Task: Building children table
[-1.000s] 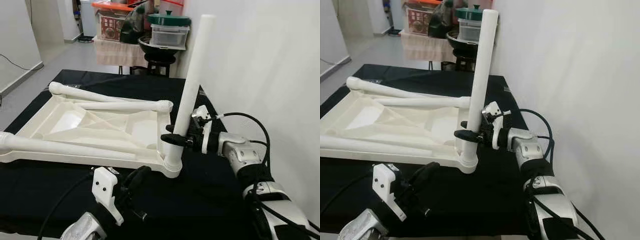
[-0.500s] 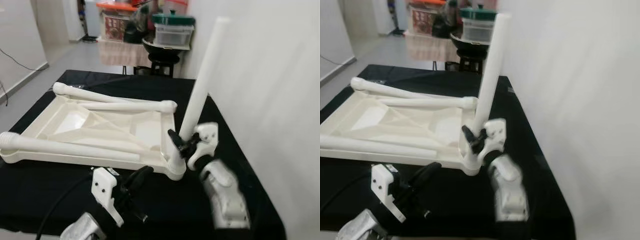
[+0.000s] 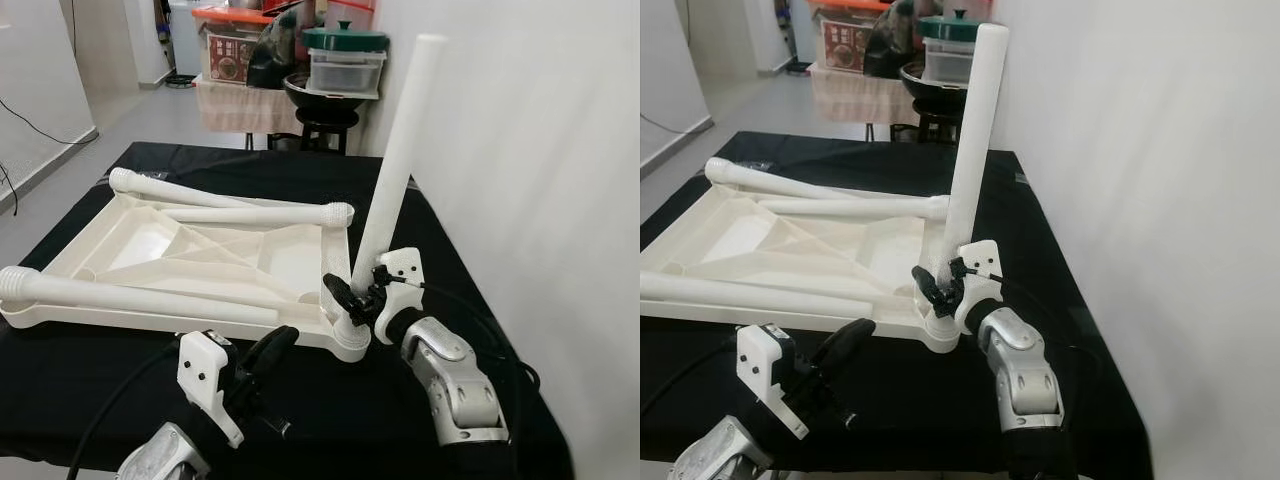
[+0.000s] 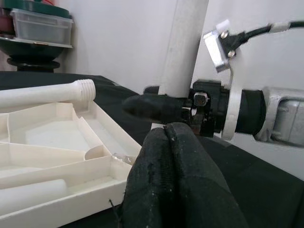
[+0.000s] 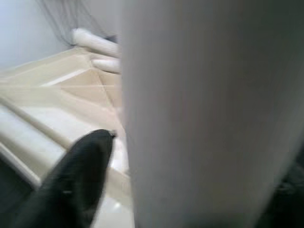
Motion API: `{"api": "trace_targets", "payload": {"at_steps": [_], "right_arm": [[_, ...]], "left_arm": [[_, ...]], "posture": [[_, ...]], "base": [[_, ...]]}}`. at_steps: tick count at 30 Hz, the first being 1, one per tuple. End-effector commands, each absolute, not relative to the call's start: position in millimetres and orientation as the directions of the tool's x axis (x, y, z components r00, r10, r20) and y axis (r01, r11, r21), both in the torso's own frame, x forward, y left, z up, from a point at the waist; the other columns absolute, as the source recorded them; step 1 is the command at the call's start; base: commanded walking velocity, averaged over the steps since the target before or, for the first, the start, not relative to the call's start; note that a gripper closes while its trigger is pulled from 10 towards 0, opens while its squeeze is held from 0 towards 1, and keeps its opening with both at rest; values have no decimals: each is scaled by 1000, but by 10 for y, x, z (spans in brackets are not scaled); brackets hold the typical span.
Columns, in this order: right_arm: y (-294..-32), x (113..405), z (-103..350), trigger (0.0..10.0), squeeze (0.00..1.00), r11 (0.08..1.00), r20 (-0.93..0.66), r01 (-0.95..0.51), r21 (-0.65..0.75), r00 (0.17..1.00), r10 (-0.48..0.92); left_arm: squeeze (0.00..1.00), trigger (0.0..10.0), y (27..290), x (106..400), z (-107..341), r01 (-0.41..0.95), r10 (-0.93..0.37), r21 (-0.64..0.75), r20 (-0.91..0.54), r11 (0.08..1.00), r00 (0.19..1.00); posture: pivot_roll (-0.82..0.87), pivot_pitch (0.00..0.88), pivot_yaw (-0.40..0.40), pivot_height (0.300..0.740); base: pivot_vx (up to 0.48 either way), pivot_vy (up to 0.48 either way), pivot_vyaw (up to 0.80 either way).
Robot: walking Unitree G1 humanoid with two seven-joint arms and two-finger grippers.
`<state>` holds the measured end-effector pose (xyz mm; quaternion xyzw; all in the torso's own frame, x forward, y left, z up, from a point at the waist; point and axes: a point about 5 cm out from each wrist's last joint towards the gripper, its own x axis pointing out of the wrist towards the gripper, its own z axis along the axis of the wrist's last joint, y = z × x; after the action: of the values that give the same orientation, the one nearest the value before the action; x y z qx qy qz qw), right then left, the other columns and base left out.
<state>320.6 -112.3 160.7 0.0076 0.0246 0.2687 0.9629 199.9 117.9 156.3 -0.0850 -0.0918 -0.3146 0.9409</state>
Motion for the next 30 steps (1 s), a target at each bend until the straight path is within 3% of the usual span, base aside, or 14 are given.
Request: {"api": "trace_targets", "payload": {"at_steps": [1, 3, 4, 6, 11, 19, 20, 21, 30], "right_arm": [[-1179, 3283, 1684, 10000, 1000, 824, -28, -567, -8, 823, 567], [-1293, 3371, 1710, 10000, 1000, 786, -47, -615, -63, 788, 613], [-1417, 3461, 1721, 10000, 0, 723, -90, -680, -123, 733, 674], [-1536, 3561, 1718, 10000, 0, 690, -141, -708, -153, 706, 694], [-1577, 3613, 1724, 10000, 0, 531, -179, -847, 7, 521, 835], [-1553, 3672, 1797, 10000, 0, 504, -181, -863, 21, 492, 851], [-1570, 3690, 1825, 3686, 0, 505, -148, -860, 75, 491, 858], [-1600, 3699, 1849, 0, 0, 473, -96, -871, 130, 464, 880], [-1630, 3719, 1857, 0, 0, 451, -60, -883, 131, 447, 892]], "left_arm": [[0, 10000, 1162, 2012, 1536, 613, -584, -108, 211, 783, 784], [0, 10000, 1155, 2017, 1538, 613, -585, -108, 212, 782, 783], [0, 10000, 1149, 2019, 1539, 614, -585, -108, 212, 782, 783], [0, 10000, 1145, 2019, 1540, 614, -585, -108, 213, 782, 783], [0, 10000, 1150, 2004, 1545, 614, -585, -110, 213, 782, 783], [0, 10000, 1158, 1985, 1552, 614, -586, -111, 210, 781, 783], [0, 10000, 1161, 1977, 1555, 615, -586, -112, 208, 781, 783], [0, 10000, 1171, 1970, 1563, 615, -587, -113, 207, 780, 783], [0, 10000, 1183, 1976, 1569, 616, -587, -113, 207, 780, 782]], "posture": [[26, 0, -107, 740], [33, 0, -111, 740], [49, 0, -127, 740], [56, 0, -132, 740], [72, 0, -130, 740], [77, 0, -127, 740], [88, 0, -130, 740], [82, 0, -122, 740], [75, 0, -117, 740]], "base": [[0, 0, 0], [0, 0, 0], [0, 0, 0], [0, 0, 0], [0, 0, 0], [0, 0, 0], [0, 0, 0], [0, 0, 0], [0, 0, 0]]}}
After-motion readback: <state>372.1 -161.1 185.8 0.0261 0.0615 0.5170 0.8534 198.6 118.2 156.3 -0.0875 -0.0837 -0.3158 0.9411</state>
